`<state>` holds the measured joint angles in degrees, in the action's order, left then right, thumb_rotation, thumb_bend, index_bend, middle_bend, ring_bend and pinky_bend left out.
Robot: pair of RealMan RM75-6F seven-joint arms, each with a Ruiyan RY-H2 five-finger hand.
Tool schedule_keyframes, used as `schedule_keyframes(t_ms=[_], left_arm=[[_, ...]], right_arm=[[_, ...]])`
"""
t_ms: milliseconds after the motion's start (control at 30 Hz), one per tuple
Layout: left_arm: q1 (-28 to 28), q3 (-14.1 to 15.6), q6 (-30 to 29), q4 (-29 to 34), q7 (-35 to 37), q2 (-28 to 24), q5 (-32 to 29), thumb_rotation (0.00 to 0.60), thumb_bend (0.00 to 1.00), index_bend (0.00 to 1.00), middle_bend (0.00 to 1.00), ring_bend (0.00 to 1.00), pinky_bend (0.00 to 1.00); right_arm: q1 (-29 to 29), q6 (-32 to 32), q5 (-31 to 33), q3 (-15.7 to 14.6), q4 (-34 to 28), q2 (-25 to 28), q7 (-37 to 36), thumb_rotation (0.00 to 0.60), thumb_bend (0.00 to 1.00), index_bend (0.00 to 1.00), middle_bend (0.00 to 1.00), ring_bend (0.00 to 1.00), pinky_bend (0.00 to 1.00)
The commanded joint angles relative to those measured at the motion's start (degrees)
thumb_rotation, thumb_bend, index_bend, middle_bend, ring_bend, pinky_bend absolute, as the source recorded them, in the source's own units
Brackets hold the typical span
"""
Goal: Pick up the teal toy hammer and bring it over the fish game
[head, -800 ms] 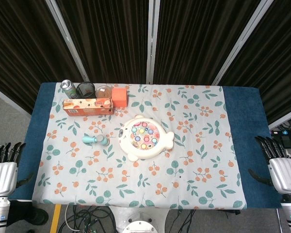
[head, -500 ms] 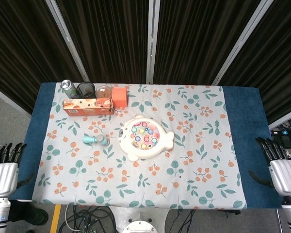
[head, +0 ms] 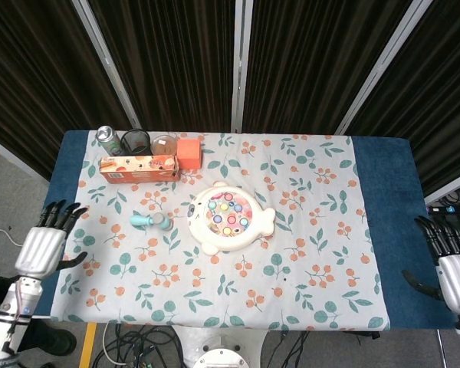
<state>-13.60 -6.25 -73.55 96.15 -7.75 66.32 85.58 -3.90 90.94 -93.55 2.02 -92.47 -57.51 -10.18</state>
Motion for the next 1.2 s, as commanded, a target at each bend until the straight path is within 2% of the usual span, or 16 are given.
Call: schedule_keyframes(t_ms=[33,167,300,433,700,1200], left_arm=[[-7.9,-2.8,9.8,-1.6,4.7,0.6,-1.9,0.600,0.17,0.18,0.10,0.01,0.03],[-13.0,-4.8,15.9,-5.8,8.2,4.6,-4.9,0.600,0.21,0.26,0.20,0.12,0.10],[-17.1,-5.4,21.1,-10.8,8.4,8.6,-8.3,0.600,0.23,0.29,0.21,0.12,0.11],[-19.3,-5.6,23.9,-14.5,8.5,12.5,-11.4,0.600,0.23,0.30,0.21,0.12,0.11],[-21.9,-5.2,25.4,-17.9,4.9,18.3,-16.0,0.600,0.23,0.36,0.21,0.12,0.11],[-23.6,-5.0,24.6,-19.5,-2.2,23.3,-24.9,0.600,0.28,0.39,0.22,0.12,0.11]], right_arm=[[0.0,0.4,-0.2,0.3,-0.6,0.6,0.6,0.600,0.10,0.00,0.08,0.00,0.00],[0.2,1.0,0.3,1.0,-1.3,1.4,1.6,0.600,0.10,0.00,0.08,0.00,0.00],[0.3,1.1,1.0,1.5,-2.4,2.5,2.8,0.600,0.10,0.00,0.08,0.00,0.00],[0.0,0.3,1.4,1.6,-2.8,2.6,3.0,0.600,0.10,0.00,0.08,0.00,0.00],[-0.5,-1.1,2.1,1.7,-2.3,2.2,2.5,0.600,0.10,0.00,0.08,0.00,0.00],[-1.0,-2.5,2.9,1.8,-1.2,1.4,1.2,0.600,0.10,0.00,0.08,0.00,0.00]])
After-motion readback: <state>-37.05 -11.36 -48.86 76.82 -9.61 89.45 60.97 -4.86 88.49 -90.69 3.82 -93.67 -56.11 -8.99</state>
